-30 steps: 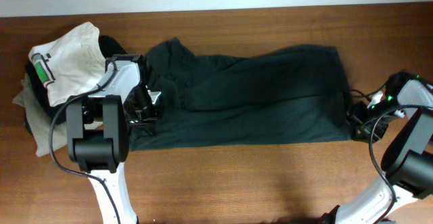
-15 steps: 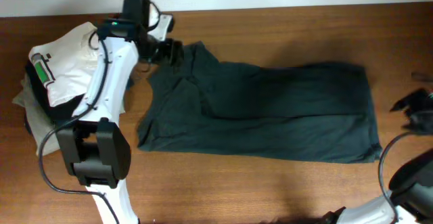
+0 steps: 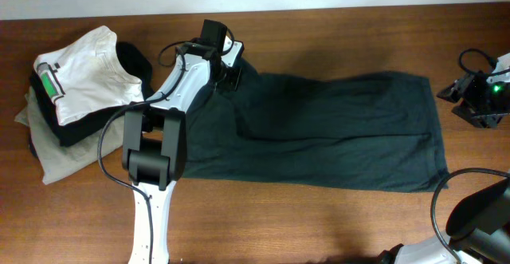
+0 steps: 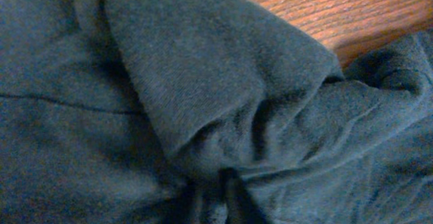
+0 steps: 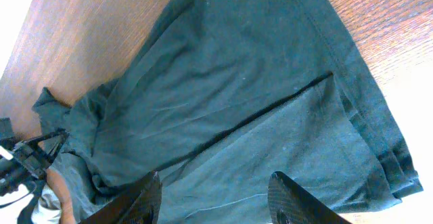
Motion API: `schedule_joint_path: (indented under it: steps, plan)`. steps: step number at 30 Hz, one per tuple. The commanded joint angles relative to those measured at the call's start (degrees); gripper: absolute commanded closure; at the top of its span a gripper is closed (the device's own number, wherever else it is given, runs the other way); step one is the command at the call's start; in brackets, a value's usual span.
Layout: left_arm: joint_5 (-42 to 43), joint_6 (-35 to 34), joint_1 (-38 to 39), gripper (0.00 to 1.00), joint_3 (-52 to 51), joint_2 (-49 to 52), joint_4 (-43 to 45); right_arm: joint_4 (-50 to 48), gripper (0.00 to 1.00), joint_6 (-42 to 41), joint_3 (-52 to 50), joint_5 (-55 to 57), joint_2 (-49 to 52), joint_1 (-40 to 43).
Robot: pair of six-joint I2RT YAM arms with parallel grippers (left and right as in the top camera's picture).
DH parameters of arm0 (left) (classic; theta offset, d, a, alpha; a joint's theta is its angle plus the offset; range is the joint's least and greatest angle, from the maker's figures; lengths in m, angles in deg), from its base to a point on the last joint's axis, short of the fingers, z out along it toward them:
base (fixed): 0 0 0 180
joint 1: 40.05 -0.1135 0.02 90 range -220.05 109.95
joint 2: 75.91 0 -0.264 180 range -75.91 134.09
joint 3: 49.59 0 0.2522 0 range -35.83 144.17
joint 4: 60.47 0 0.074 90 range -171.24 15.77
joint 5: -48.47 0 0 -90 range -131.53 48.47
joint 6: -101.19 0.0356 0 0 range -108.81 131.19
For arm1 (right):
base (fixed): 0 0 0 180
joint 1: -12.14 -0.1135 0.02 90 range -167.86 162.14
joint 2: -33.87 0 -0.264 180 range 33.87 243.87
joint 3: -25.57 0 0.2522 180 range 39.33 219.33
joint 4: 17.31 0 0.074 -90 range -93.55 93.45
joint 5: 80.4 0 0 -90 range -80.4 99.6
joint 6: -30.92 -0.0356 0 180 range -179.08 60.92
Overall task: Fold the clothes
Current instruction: 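Grasp the strip's upper-left corner with the left gripper and lift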
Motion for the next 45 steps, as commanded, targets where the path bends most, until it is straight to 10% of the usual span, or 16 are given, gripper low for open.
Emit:
schedule_joint_path:
  steps: [1, 7, 13, 16, 18, 24, 28, 31, 40, 43, 45]
  plan:
    - [-0.3, 0.3, 0.3, 0.99, 3.9, 1.1, -3.3, -0.1, 0.45, 0.9, 0.7, 1.0, -0.6, -0.3]
    - [-3.1, 0.3, 0.2, 0.99, 23.4, 1.1, -19.3, -7.6, 0.45, 0.8, 0.6, 3.4, -0.2, -0.3]
    - [-9.9, 0.3, 0.2, 0.4, 28.1, 1.5, -24.1, -9.9, 0.46, 0.6, 0.6, 3.4, 1.9, -0.4]
    - [-14.8, 0.3, -3.1, 0.91, 27.5, 5.3, -26.8, -9.2, 0.46, 0.6, 0.6, 3.3, 2.2, -0.4]
    - [-6.4, 0.3, -5.5, 0.98, 27.5, 10.0, -27.6, -8.9, 0.46, 0.6, 0.6, 3.3, 2.3, -0.4]
    - [-13.0, -1.4, -12.7, 1.0, 27.7, 14.9, -29.8, -9.0, 0.45, 0.6, 0.6, 3.4, 2.3, -0.4]
    - [0.8, -0.3, -13.6, 0.9, 33.2, 11.3, -32.3, -9.2, 0.45, 0.6, 0.6, 3.4, 2.3, -0.4]
    - [3.0, -0.3, -9.5, 0.65, 36.3, 9.4, -32.2, -9.2, 0.45, 0.6, 0.6, 3.4, 2.3, -0.4]
    - [2.2, 0.5, -4.6, 0.58, 35.3, 16.3, -28.7, -8.9, 0.45, 0.6, 0.6, 3.3, 2.3, -0.4]
    - [5.6, 0.5, -4.5, 1.0, 36.0, 16.7, -29.5, -8.9, 0.45, 0.6, 0.6, 3.3, 2.3, -0.4]
    - [8.2, 0.5, -4.5, 1.0, 39.8, 16.5, -31.2, -9.0, 0.46, 0.6, 0.6, 3.3, 2.3, -0.4]
